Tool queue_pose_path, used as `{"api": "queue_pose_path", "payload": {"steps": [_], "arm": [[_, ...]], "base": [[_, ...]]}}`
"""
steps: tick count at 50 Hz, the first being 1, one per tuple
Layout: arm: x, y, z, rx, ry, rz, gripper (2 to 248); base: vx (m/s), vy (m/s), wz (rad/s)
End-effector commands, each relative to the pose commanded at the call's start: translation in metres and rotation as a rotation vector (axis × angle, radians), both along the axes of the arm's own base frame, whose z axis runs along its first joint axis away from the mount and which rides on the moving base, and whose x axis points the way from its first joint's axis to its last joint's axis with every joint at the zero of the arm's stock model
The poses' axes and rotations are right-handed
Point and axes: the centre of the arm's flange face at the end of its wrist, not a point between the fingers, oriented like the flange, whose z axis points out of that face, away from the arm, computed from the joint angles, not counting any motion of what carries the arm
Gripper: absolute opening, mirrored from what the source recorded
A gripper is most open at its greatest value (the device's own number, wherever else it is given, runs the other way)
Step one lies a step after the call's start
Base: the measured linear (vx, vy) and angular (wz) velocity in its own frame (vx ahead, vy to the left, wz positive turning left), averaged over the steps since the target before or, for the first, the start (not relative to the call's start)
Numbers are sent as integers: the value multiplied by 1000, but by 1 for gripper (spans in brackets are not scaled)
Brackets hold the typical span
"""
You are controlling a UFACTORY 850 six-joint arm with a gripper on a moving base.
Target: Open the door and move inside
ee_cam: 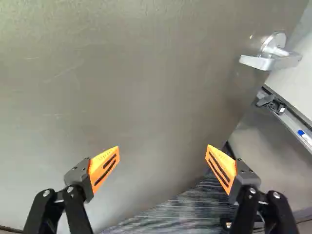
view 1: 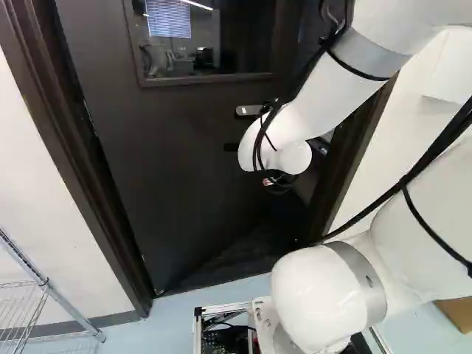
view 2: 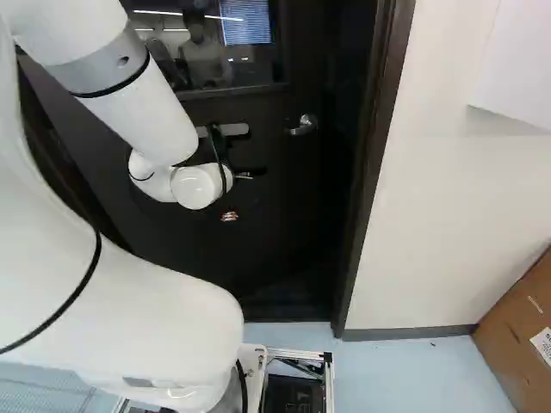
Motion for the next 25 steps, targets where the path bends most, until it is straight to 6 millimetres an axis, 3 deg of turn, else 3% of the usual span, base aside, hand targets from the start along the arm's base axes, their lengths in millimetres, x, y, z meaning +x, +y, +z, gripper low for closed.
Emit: {"api": "queue_pose_path", "payload": {"steps": [25], "arm": [[5,3,1,0,2,6,247]], "base": [[75,44,-9]]}}
